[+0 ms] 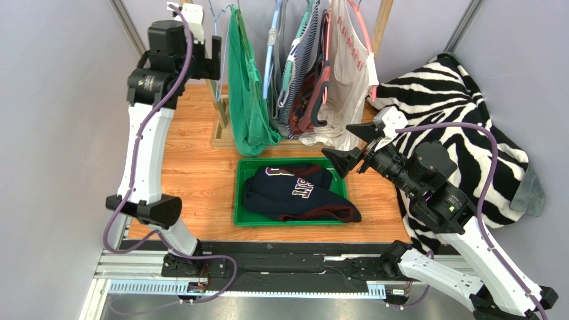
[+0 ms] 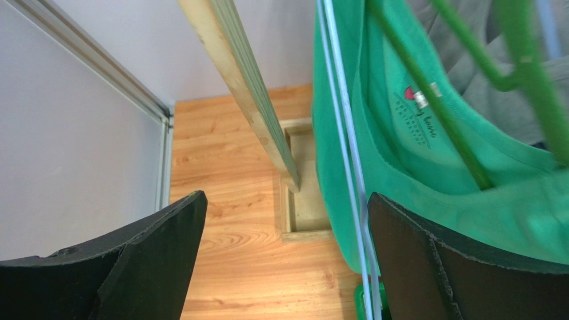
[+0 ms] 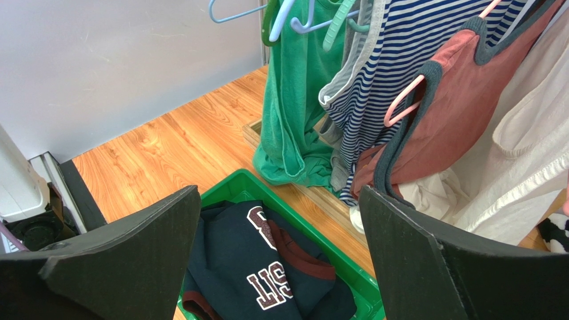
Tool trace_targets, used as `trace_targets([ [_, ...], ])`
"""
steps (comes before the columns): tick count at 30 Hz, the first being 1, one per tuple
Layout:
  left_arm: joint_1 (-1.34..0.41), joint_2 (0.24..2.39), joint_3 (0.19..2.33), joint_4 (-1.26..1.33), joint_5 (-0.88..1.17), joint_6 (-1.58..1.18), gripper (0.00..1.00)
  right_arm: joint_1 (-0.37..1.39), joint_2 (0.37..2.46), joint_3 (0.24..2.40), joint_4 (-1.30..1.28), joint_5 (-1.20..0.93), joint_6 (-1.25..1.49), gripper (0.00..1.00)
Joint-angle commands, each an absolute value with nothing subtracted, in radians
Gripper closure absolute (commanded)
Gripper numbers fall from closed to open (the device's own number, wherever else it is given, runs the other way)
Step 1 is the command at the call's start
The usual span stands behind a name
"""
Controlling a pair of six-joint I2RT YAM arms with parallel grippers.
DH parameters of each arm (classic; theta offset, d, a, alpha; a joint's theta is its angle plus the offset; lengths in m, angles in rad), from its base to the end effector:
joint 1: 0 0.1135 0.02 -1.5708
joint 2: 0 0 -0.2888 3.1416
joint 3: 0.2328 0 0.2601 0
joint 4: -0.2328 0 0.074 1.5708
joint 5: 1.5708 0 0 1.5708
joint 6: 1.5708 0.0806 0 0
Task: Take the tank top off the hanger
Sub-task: Place the hanger at the clothesline, then pick up the hanger from the clothesline.
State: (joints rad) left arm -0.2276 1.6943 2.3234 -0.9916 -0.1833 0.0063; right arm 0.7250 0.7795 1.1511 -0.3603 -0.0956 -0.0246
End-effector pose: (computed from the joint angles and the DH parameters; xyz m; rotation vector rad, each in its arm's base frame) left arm 0.3620 -0.0688 0.5432 0.1032 1.9243 0.0291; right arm 0.1317 0.1270 0.4661 -0.6544 1.4532 0.6239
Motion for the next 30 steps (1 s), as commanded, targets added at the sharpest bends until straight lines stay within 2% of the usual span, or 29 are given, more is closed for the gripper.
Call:
trace_targets([
  [1,-0.238,1.534,2.338,-0.847,-0.126,0.04,0.01,0.721,0.778,1.174,-0.342,-0.078,-0.008,0.05],
  [4,-0.307,1.468,2.283,-0.688,-0.103,0.096,0.01,0.722,0.782,1.167,-0.339,-0.078,0.021,0.05],
  [7,-0.432,1.526,2.384,-0.693,-0.109,0.188,0.01,0.723,0.788,1.163,-0.336,-0.074,0.04,0.05],
  [12,-0.615,1.592,2.358,-0.571,-0.239,0.336,0.01,0.723,0.785,1.163,-0.347,-0.063,0.055,0.05],
  [19,-0.623,1.836,2.6,-0.548,-0.403,0.25,0.01,0.722,0.759,1.14,-0.365,-0.049,0.069,0.05],
  [30,-0.6,1.894,2.56,-0.465,-0.485,0.101,0.01,0.722,0.719,1.098,-0.387,-0.025,0.074,0.05],
])
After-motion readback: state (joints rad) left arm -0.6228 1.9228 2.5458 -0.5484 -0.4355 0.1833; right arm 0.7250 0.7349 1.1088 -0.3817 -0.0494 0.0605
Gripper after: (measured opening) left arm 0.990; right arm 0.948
